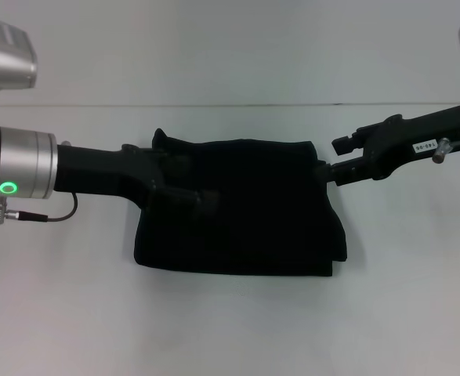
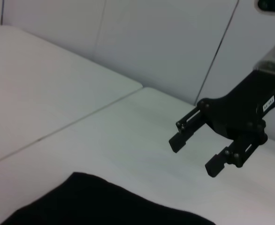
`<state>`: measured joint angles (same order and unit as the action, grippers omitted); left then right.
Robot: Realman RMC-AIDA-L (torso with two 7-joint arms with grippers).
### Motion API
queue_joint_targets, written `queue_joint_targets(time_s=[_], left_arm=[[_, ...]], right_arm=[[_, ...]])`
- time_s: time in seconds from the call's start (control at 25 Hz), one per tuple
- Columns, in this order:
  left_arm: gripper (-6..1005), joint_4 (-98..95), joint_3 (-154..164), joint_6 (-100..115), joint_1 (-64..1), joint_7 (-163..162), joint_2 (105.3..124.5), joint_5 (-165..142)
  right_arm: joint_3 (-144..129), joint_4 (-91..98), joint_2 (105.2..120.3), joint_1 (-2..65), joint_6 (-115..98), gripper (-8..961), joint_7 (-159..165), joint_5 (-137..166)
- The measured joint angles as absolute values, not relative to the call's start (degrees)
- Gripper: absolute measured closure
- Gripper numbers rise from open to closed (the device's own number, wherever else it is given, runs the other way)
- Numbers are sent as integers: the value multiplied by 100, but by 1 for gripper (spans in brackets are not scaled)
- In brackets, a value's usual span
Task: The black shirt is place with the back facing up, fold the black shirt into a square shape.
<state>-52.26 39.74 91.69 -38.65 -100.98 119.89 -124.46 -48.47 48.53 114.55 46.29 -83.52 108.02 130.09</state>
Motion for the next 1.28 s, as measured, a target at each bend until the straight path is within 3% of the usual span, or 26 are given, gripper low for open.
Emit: queue_joint_targets(time_s=[1.28], left_arm=[[39,-5238,4196,9211,-3946,-10161,11960,-12920]], right_arm=[[-4961,4842,11513,4653,-8421,222,10890,13105]])
